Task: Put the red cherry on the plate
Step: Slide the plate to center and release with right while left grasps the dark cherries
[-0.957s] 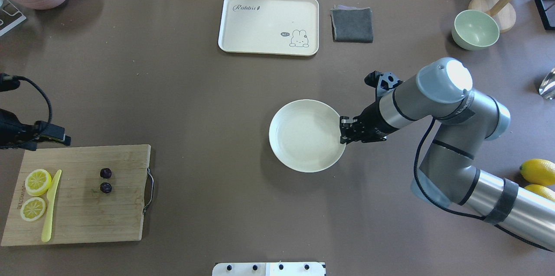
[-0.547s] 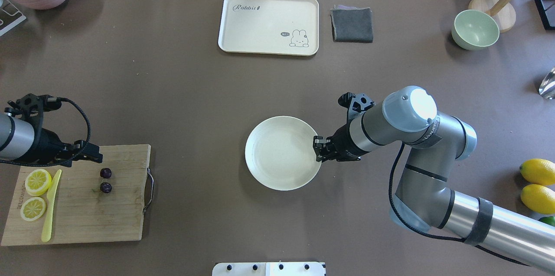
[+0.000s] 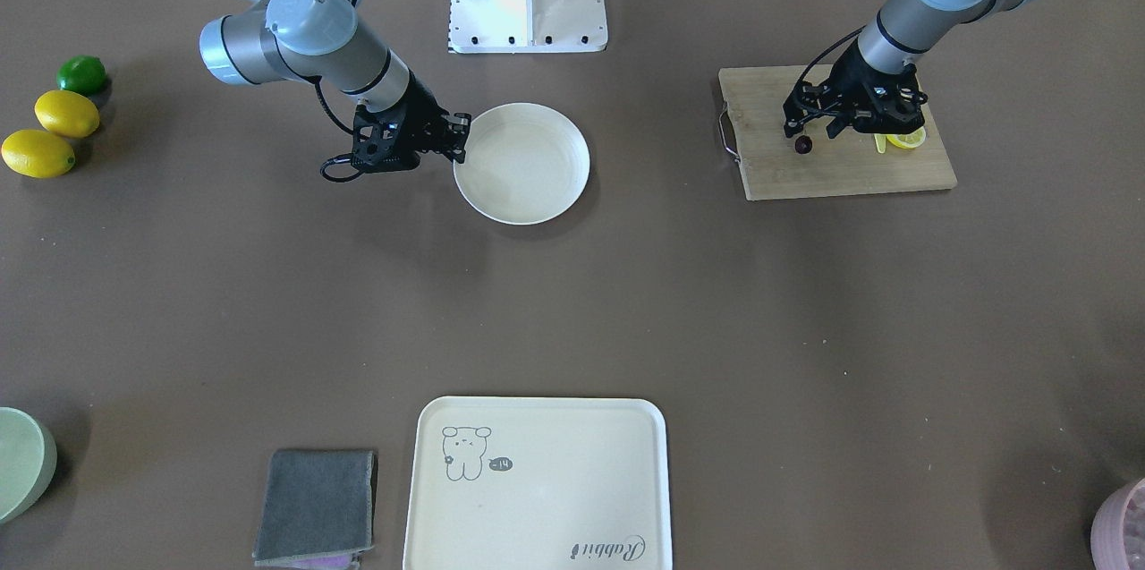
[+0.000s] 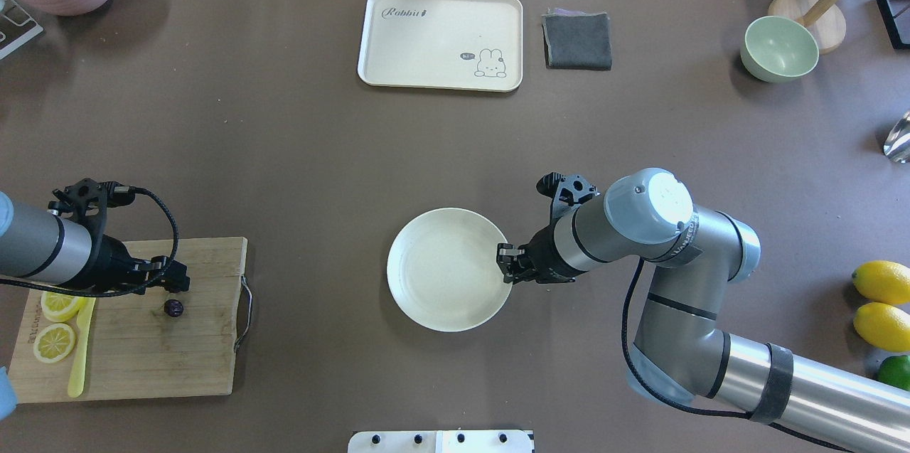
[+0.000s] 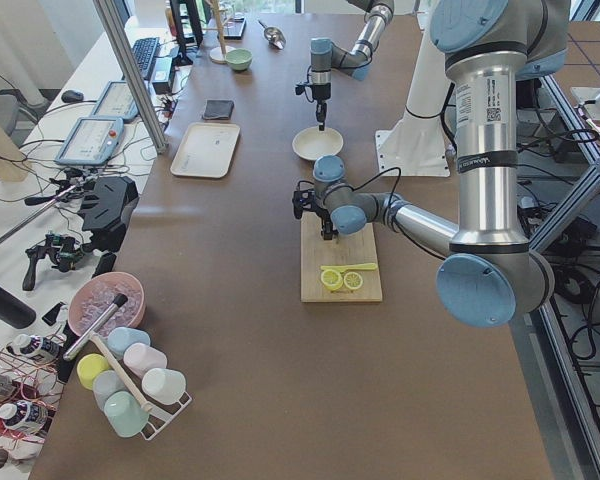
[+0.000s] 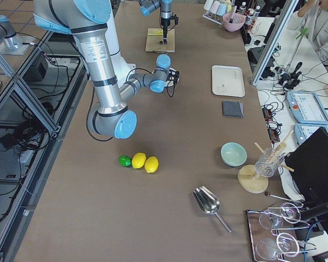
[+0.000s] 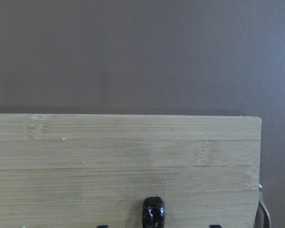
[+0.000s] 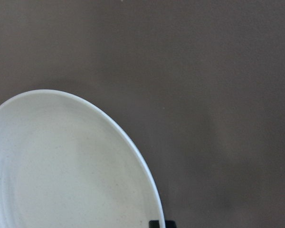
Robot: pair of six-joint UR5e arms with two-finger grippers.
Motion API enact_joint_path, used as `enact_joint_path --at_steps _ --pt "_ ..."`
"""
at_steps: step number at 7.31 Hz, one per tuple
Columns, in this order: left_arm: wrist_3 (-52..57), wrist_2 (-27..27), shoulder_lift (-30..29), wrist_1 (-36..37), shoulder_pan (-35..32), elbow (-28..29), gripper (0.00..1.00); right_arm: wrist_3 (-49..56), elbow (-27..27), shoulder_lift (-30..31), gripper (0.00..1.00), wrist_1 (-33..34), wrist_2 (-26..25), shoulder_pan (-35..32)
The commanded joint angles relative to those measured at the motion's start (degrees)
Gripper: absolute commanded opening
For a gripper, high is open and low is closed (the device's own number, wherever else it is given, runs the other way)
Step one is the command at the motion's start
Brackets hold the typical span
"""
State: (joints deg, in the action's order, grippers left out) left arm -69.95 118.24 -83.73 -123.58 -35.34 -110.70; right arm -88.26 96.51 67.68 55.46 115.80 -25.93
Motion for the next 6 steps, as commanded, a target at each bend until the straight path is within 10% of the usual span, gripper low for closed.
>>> enact_joint_path --at_steps 1,3,6 --pt "0.17 -0.12 -0.56 0.00 0.27 0.57 0.71 -0.07 -0.01 0.00 0.00 0.00 -0.14 0.27" --pt "0.34 -0.12 -2.05 0.00 0.27 2.24 0.70 -0.07 -0.01 0.00 0.00 0.00 -0.22 0.79" --pt "0.25 -0.12 -1.44 0.01 0.10 2.07 0.21 0.02 -0.01 -0.09 0.14 -0.09 -0.31 1.14"
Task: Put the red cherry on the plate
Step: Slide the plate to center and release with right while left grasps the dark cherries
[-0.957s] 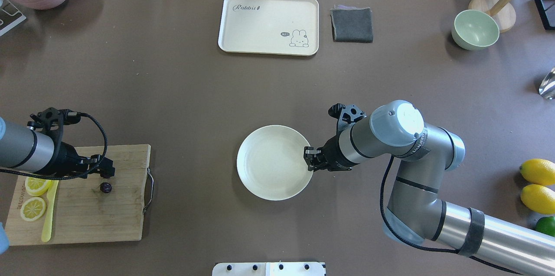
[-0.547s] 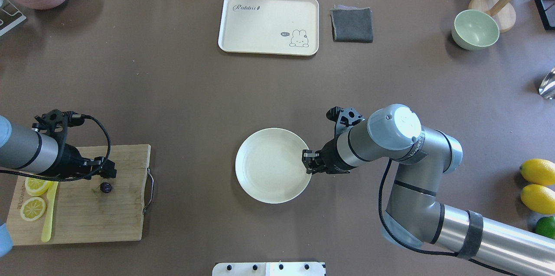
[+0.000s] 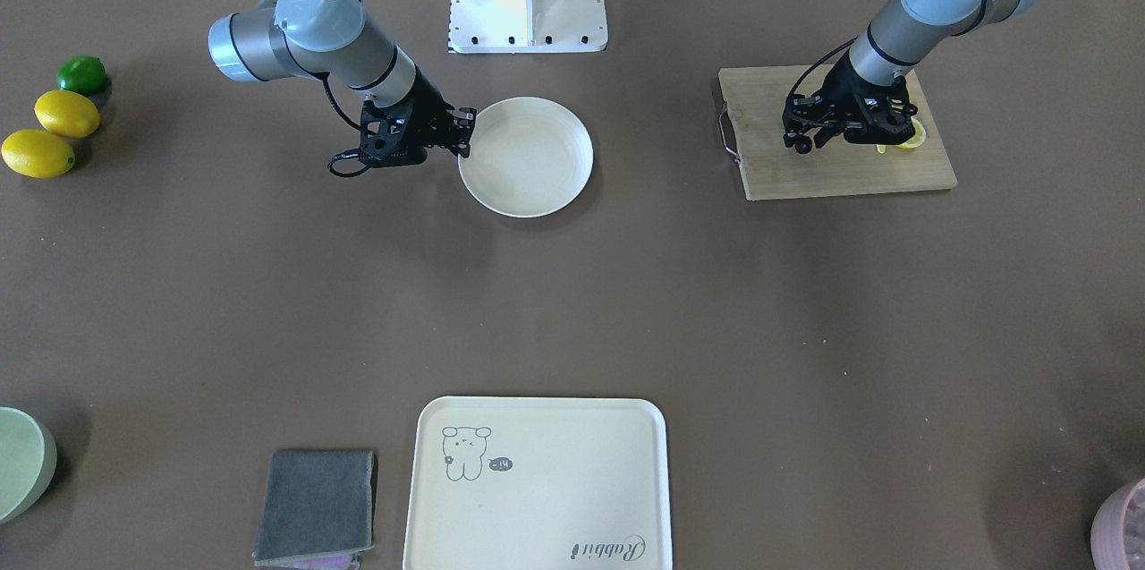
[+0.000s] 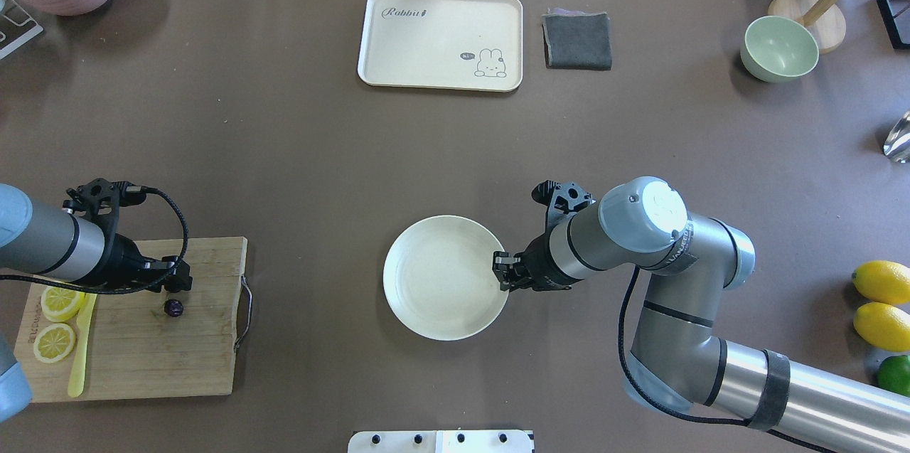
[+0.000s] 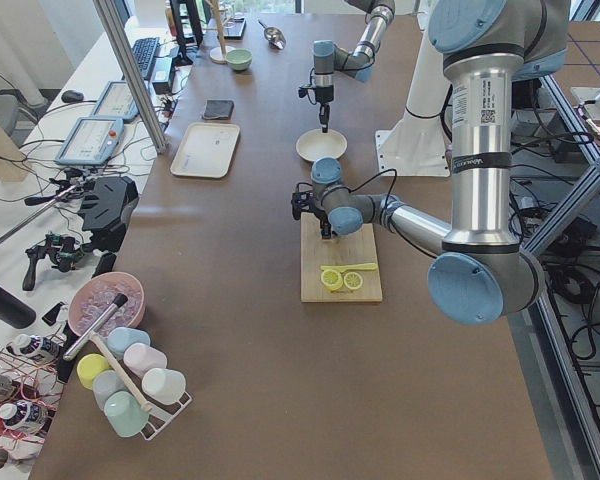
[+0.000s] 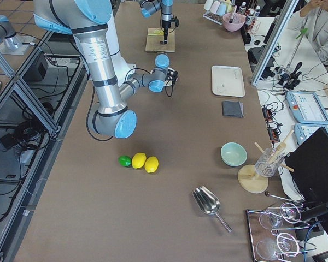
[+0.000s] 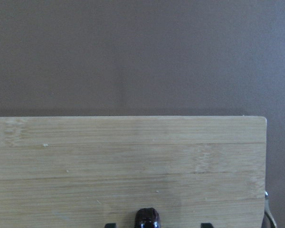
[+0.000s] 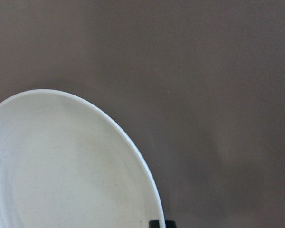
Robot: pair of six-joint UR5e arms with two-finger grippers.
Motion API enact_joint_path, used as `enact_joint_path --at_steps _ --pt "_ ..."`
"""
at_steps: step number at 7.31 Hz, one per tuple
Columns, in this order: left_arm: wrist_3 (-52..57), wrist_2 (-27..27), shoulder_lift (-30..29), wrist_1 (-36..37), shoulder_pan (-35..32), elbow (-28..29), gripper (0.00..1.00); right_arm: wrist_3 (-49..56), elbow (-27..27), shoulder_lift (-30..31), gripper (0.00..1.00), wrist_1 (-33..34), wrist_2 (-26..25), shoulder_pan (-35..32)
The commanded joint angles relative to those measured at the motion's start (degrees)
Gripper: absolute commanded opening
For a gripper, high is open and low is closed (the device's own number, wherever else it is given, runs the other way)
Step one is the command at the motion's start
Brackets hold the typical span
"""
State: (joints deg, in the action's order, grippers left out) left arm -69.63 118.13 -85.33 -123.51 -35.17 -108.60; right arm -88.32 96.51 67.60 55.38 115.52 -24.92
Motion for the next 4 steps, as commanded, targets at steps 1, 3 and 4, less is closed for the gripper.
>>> enact_joint_path --at_steps 1,3,4 --pt "-0.07 0.00 0.34 -0.06 -0.08 -0.03 0.19 -0.01 0.09 0.08 0.54 -0.01 -1.43 0.48" --pt "-0.07 0.00 0.34 0.03 -0.08 -0.12 0.14 -2.20 1.66 -0.01 0.99 -0.01 -3.46 0.83" --pt "-0.07 0.09 0.34 -0.06 -0.34 -0.46 0.14 -2.12 2.89 0.25 0.99 0.07 -3.46 0.66"
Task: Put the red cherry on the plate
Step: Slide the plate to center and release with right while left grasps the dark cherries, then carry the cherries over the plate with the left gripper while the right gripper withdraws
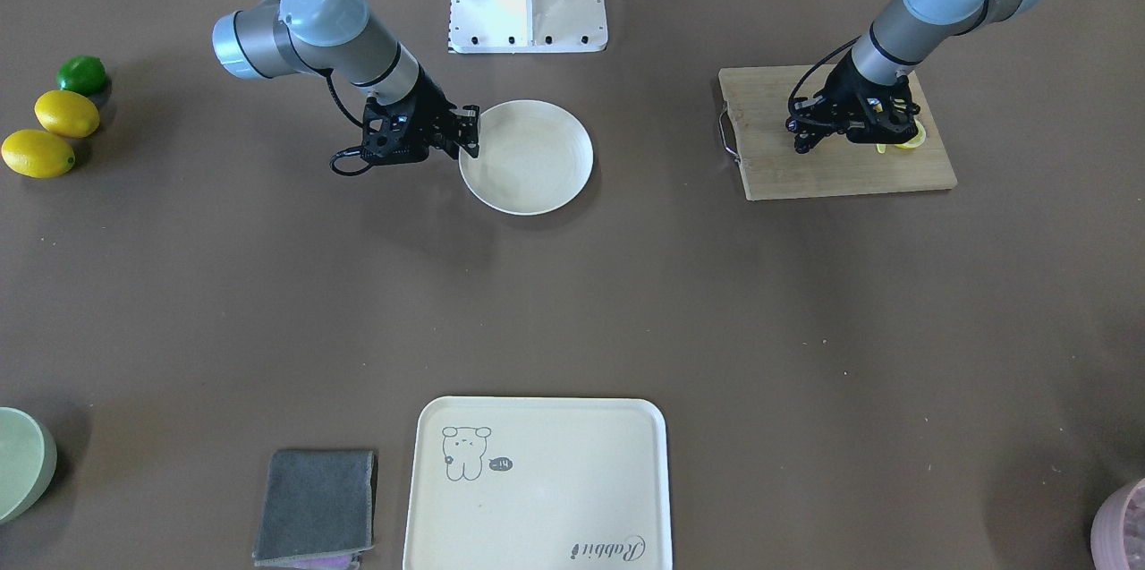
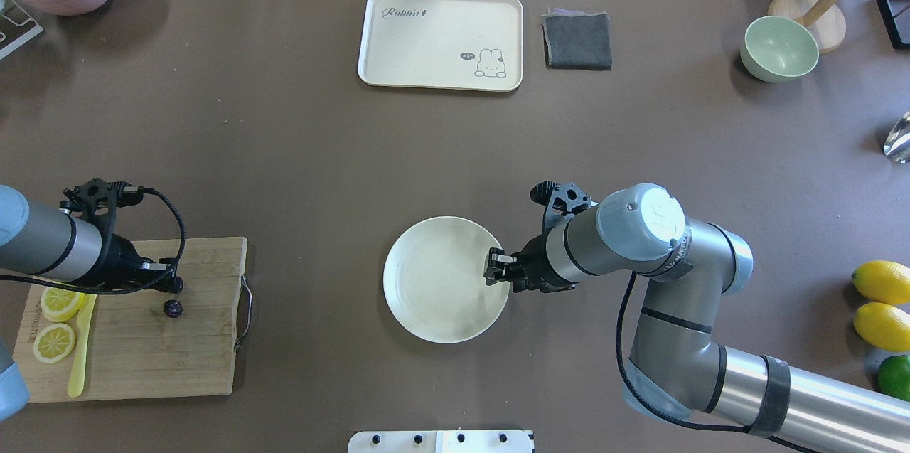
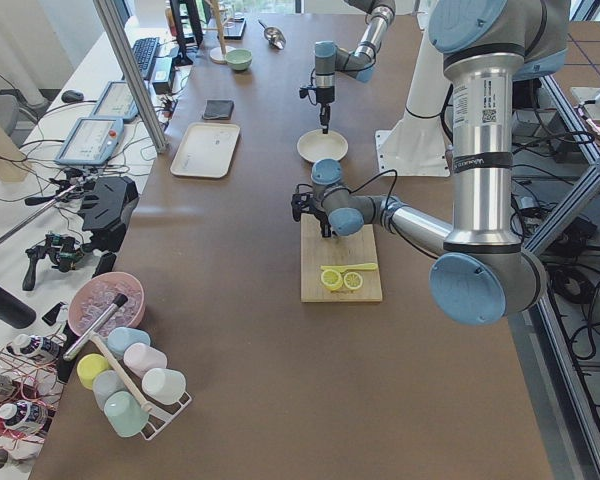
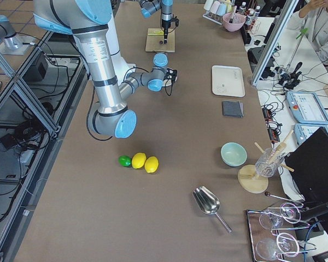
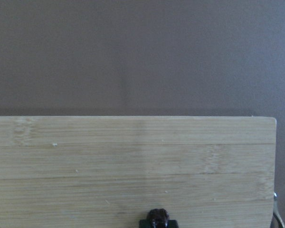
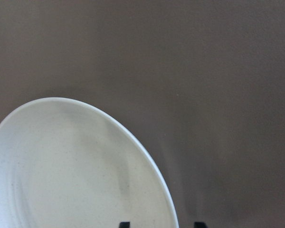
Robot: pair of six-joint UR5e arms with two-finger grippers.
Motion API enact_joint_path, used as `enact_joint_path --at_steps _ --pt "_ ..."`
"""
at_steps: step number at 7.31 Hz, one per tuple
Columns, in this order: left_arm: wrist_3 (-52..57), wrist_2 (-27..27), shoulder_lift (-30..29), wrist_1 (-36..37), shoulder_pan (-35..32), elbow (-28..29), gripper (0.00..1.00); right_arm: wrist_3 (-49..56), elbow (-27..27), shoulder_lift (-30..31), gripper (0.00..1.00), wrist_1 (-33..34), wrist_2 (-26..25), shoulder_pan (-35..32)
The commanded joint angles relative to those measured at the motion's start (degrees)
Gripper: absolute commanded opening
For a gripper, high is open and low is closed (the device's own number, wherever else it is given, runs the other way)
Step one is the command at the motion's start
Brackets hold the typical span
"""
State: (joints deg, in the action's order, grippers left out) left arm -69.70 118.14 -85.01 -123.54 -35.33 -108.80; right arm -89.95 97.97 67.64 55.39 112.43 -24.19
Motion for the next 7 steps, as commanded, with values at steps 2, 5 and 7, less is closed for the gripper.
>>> enact_joint_path --at_steps 2,5,7 --pt "-0.52 0.77 -0.25 0.31 -0.70 -4.03 0.14 -0.40 3.28 1.18 0.99 0.77 0.76 -3.12" --pt "-8.65 0.69 -10.82 3.46 -0.35 -4.49 0.14 7.28 3.90 7.93 0.99 0.95 9.96 -15.58" --pt "-14.91 0.07 -26.27 16.86 1.22 -3.09 0.14 19.23 3.64 12.93 0.99 0.95 15.52 -23.32"
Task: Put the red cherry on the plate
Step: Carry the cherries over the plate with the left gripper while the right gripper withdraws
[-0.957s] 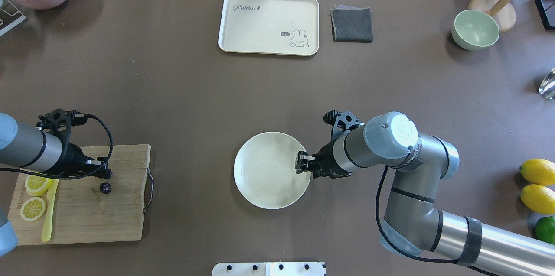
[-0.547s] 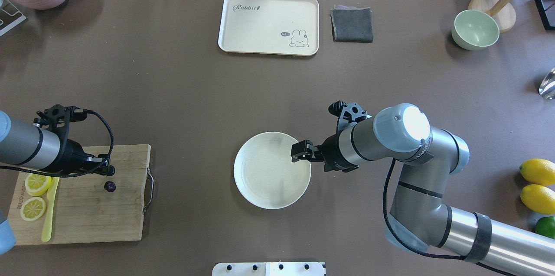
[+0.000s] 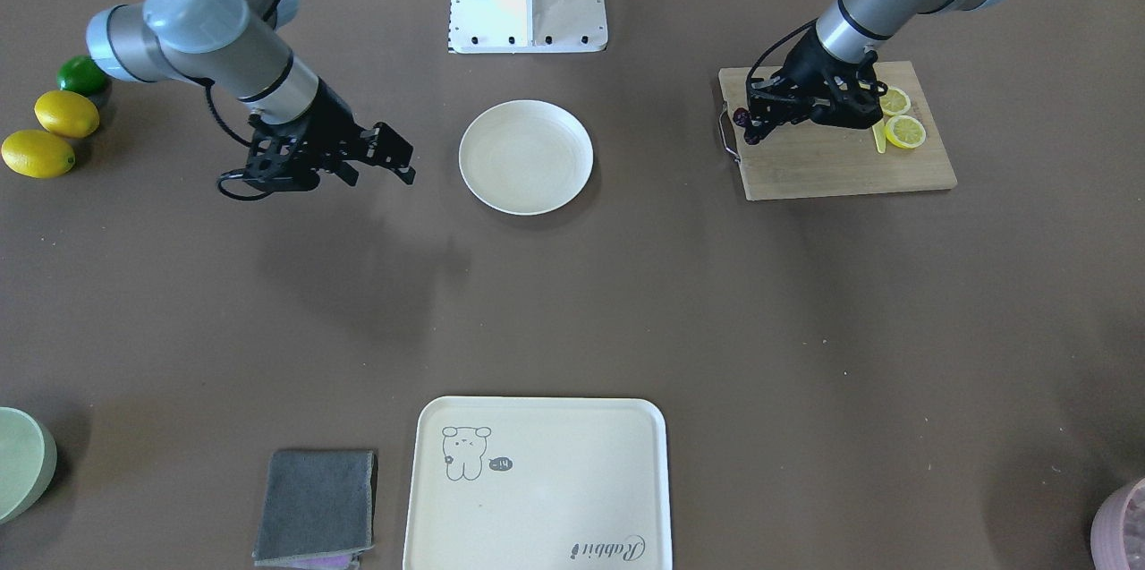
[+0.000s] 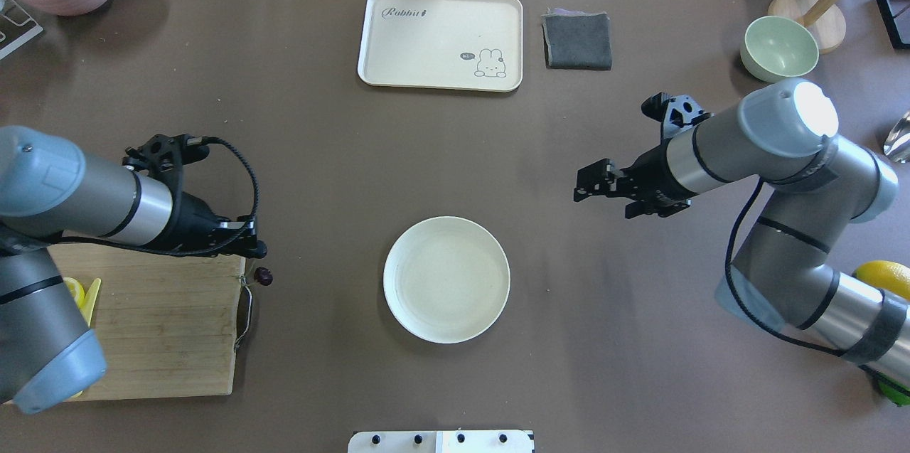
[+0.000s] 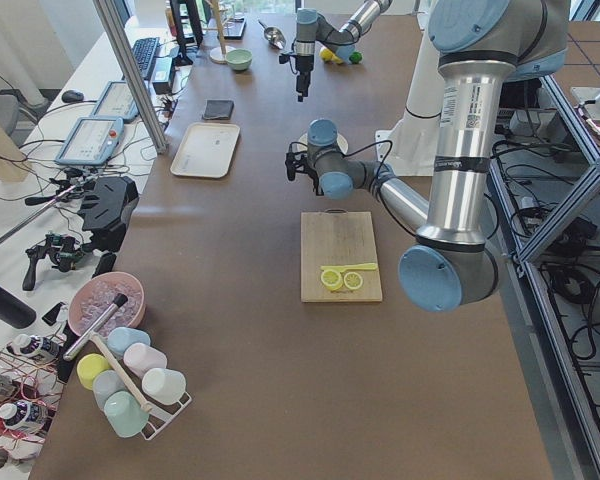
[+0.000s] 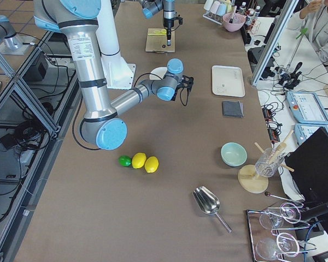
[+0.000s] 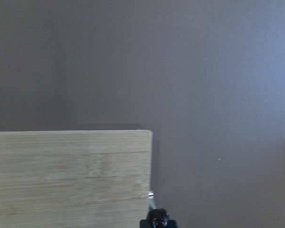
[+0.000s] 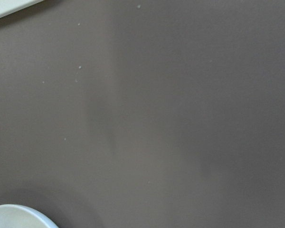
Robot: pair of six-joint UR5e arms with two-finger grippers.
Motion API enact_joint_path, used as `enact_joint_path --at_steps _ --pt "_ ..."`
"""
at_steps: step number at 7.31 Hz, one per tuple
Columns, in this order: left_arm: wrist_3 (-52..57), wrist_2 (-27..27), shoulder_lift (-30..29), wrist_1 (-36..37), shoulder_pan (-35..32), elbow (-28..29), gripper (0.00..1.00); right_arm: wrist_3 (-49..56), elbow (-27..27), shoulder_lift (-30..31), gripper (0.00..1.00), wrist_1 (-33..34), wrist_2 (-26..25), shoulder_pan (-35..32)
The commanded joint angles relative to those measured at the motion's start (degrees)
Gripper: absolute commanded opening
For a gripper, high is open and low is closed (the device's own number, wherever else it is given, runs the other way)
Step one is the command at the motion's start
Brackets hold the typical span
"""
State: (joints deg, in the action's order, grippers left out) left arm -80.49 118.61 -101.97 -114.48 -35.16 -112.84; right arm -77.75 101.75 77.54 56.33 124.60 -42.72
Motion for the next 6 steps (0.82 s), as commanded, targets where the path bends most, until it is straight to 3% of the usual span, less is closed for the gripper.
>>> enact_joint_path --at_steps 1,3,6 --pt "-7.97 -1.62 -16.26 11.26 4.10 4.53 0.15 13.17 -0.23 6.19 0.99 0.01 5.81 -8.48" --pt "-10.47 -12.40 -22.02 11.29 11.65 9.20 0.15 21.37 -0.49 11.12 0.99 0.01 6.97 -12.72" --pt "-12.32 -15.50 -24.68 10.24 14.40 13.61 0.16 27.30 -0.85 15.09 0.99 0.01 6.89 -15.72"
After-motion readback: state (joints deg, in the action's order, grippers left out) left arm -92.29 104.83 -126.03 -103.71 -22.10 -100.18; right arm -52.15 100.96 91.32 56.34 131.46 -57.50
